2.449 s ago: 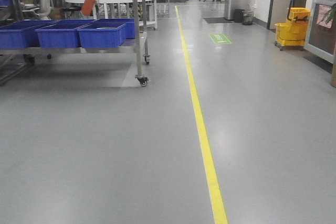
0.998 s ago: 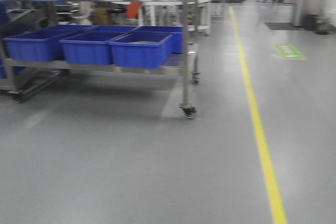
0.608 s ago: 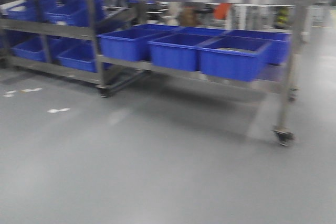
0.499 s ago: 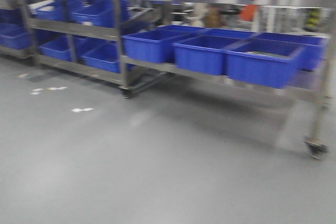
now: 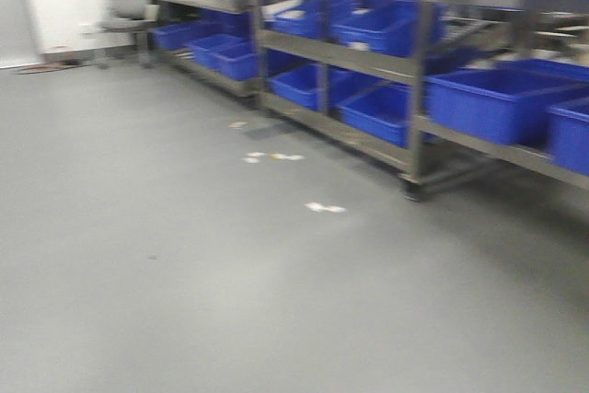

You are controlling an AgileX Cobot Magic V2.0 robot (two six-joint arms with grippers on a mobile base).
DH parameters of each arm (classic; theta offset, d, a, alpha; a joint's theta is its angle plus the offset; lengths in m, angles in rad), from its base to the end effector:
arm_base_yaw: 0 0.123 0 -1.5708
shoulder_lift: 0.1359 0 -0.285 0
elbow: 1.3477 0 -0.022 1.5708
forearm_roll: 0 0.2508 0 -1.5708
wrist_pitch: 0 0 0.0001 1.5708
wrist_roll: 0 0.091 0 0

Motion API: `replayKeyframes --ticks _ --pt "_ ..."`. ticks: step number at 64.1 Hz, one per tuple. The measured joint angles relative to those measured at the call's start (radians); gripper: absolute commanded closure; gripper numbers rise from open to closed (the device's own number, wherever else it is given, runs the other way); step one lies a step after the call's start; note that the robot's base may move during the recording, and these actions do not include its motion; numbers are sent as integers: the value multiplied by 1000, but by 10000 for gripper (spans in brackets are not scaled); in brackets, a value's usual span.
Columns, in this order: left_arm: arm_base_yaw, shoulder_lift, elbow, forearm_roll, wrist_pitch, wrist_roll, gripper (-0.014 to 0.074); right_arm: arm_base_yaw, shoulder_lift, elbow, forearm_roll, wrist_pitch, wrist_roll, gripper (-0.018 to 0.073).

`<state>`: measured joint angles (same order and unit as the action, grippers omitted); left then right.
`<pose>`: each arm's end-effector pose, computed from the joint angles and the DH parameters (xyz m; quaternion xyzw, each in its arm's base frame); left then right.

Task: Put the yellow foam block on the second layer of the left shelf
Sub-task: 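Turn the base and drive toward the shelving with blue bins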

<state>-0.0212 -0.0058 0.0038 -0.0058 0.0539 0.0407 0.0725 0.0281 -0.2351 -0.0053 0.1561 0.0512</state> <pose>0.0562 -0.0012 0.2073 0.0196 0.6942 0.0048 0.7195 0.0425 0.0030 0.2757 -0.0084 0.6566 0.0444 0.7529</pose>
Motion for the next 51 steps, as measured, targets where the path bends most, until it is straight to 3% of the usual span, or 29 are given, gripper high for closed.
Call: replayKeyframes --ticks 51 --pt "0 0 0 0 0 0 472 0 0 0 0 0 0 108"
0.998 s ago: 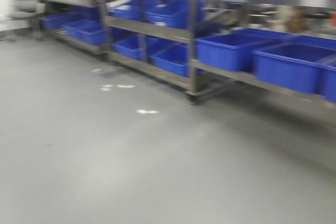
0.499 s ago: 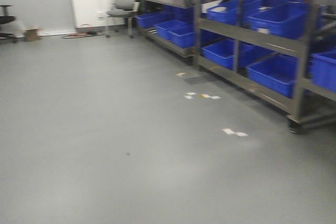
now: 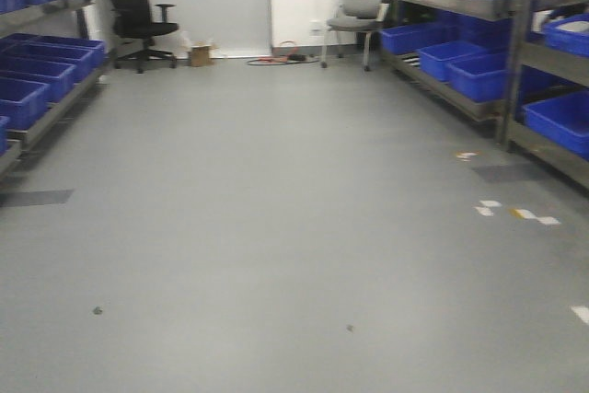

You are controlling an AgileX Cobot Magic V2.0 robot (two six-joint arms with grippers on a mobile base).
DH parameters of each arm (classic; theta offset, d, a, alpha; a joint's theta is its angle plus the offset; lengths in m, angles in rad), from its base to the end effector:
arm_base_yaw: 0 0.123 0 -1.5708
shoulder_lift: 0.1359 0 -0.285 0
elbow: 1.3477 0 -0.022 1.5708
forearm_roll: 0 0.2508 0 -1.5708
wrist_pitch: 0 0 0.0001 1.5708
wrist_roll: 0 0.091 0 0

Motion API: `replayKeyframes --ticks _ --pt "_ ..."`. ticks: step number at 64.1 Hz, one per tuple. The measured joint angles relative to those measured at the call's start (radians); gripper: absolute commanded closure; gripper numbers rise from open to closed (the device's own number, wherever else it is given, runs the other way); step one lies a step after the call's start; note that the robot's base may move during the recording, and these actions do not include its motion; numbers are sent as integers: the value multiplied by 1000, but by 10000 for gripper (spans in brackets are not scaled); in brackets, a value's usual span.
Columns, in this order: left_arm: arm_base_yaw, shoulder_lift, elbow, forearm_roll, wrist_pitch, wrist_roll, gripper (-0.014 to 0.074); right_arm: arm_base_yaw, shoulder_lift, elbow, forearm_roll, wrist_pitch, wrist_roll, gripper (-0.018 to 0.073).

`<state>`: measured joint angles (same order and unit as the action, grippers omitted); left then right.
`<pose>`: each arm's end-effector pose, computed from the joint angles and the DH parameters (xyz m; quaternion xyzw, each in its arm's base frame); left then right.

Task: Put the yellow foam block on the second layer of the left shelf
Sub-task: 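Turn the base and drive toward the shelving with blue bins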

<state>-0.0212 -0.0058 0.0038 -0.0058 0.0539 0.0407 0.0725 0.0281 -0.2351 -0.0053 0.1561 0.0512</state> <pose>0.0562 -0.0012 0.2073 0.0196 0.6942 0.0048 0.7195 0.0425 0.0030 0.2757 -0.0084 0.6566 0.0444 0.7529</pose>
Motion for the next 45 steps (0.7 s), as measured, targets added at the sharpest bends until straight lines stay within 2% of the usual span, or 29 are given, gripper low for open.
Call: replayKeyframes --ticks 45 --pt "0 0 0 0 0 0 472 0 0 0 0 0 0 108"
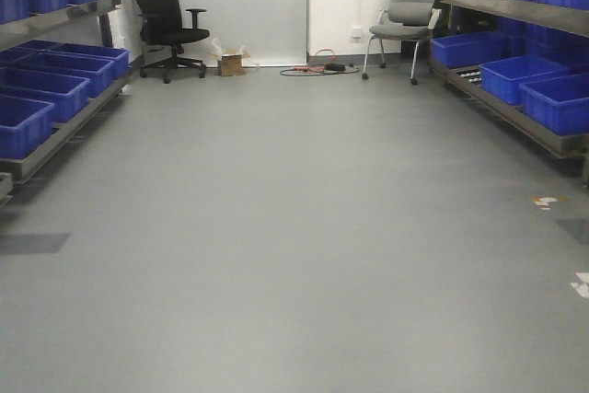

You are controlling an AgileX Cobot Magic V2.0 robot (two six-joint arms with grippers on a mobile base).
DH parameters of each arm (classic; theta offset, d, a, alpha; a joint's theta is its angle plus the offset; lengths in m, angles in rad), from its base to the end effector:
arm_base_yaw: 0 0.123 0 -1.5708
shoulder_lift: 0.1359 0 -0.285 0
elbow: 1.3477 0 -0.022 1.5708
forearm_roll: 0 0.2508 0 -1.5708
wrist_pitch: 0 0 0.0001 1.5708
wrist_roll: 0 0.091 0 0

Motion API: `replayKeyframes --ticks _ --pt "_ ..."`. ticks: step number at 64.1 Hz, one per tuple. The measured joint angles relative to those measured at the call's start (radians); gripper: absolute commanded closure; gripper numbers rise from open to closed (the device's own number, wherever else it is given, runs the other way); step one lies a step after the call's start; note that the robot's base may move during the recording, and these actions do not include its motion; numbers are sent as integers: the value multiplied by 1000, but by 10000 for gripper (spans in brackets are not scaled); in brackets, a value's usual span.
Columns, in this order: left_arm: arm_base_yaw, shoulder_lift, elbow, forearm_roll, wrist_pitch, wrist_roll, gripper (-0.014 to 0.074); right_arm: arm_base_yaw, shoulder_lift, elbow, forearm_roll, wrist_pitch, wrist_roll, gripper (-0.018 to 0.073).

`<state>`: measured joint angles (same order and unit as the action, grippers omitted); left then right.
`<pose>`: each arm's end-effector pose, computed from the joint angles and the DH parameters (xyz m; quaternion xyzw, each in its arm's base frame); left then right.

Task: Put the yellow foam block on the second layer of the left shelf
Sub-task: 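Turn the base and drive toward the shelving with blue bins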

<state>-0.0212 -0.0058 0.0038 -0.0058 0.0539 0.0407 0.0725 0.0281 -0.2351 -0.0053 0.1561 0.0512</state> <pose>0.0562 -0.0012 0.2073 0.0196 0.6942 0.0048 0.7195 0.0425 0.0030 0.2757 -0.0084 0.6566 0.0444 0.7529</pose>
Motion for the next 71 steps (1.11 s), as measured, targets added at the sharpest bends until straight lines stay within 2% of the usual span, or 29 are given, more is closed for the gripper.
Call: replayKeyframes --ticks 71 --pt "0 0 0 0 0 0 472 0 0 0 0 0 0 108"
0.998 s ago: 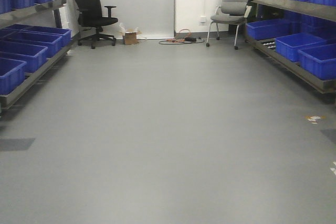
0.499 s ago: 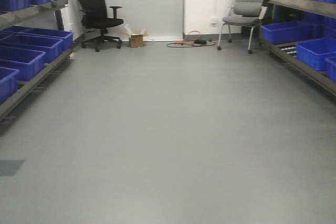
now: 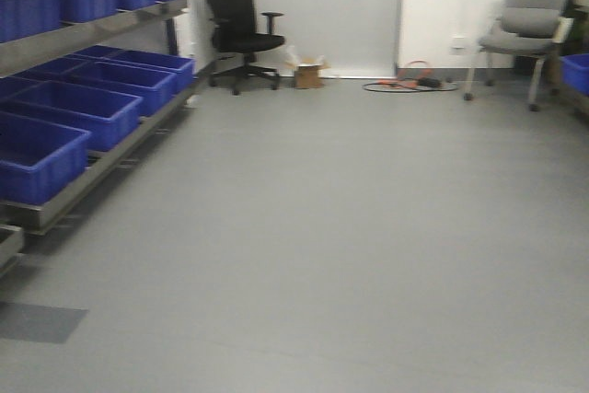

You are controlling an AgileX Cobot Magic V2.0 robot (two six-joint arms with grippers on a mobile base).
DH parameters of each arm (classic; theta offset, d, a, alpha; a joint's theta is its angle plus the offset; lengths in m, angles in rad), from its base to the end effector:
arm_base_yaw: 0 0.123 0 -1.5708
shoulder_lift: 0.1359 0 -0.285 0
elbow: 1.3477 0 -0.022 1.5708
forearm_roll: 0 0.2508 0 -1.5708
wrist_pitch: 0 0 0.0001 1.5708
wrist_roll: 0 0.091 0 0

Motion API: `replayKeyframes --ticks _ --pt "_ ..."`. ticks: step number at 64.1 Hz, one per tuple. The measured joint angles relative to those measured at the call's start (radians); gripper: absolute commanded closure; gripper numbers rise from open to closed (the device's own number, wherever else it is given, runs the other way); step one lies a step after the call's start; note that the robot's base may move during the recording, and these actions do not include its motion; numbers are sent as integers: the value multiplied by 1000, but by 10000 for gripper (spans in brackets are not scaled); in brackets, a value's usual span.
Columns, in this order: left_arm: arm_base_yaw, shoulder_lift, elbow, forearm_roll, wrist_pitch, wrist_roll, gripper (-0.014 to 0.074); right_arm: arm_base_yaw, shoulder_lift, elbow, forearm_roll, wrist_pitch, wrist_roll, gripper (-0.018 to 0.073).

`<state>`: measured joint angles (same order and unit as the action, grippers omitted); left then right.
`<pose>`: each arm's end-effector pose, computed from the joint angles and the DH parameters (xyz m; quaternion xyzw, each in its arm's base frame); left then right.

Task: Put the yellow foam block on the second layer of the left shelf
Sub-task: 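Turn the base and drive toward the shelving with blue bins, then drive up to the shelf and stop facing the blue bins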

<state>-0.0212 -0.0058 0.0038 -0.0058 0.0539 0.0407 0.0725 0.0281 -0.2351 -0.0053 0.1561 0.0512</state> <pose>0.0562 -0.0012 0.2073 0.0196 0.6942 0.0048 0.7195 0.0425 0.0030 0.2757 -0.0084 0.6566 0.0444 0.7529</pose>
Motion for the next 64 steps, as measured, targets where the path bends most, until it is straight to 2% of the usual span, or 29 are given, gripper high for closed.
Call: replayKeyframes --ticks 64 --pt "0 0 0 0 0 0 472 0 0 0 0 0 0 108"
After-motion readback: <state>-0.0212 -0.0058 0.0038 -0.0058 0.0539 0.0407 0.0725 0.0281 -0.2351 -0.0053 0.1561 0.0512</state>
